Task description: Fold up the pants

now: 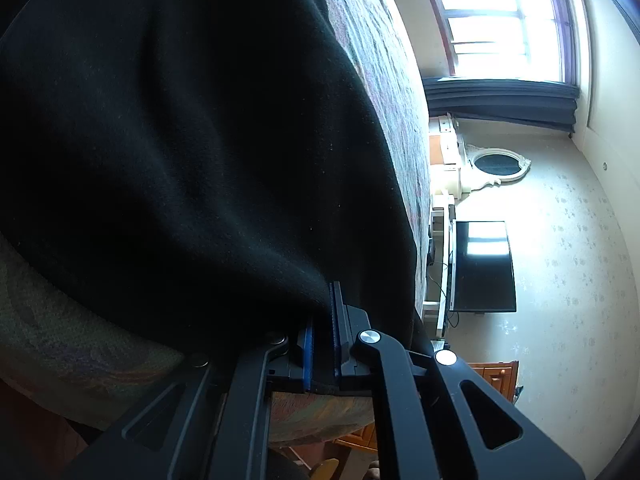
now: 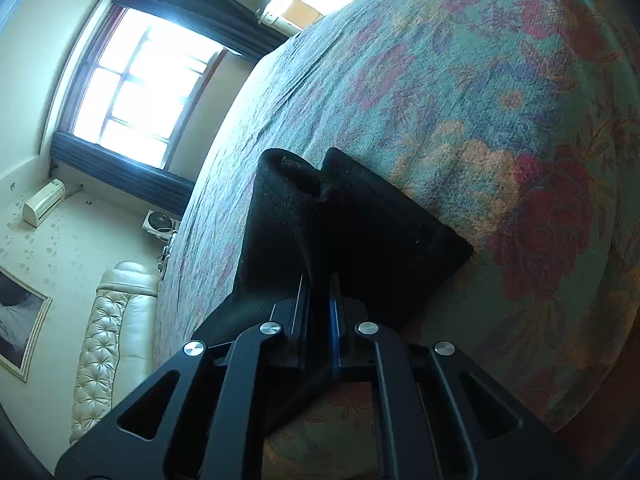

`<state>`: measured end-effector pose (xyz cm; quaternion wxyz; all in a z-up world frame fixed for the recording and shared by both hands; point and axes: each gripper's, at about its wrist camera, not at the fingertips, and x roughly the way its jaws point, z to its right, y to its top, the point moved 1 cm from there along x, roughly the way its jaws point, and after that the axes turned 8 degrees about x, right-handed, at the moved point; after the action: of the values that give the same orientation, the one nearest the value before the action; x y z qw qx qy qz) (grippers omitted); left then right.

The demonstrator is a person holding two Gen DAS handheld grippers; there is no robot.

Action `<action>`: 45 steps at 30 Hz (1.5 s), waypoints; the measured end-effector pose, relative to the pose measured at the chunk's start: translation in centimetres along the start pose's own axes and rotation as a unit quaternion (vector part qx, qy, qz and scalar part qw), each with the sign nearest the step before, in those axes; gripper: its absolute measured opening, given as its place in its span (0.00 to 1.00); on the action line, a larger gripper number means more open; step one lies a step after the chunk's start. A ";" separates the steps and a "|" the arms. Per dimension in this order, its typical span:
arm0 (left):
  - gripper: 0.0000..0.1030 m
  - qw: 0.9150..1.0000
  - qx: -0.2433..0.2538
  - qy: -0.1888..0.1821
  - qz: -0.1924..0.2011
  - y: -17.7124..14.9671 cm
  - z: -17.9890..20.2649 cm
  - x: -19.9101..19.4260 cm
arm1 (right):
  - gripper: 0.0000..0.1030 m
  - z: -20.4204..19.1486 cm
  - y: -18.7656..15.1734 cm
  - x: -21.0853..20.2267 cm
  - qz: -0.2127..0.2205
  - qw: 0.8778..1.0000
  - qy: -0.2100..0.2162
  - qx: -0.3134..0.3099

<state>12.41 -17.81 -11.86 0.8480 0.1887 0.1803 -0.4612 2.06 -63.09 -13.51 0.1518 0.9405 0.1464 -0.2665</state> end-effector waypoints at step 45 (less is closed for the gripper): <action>0.57 0.973 0.229 -0.009 -0.039 0.1 6.4 -1.4 | 0.56 -2.2 10.7 6.6 -0.240 0.969 0.010 0.053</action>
<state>12.62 -19.91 -5.63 0.7649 0.3666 0.0698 -0.5250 12.18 -70.75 -13.13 0.0320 0.8873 0.3546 -0.2932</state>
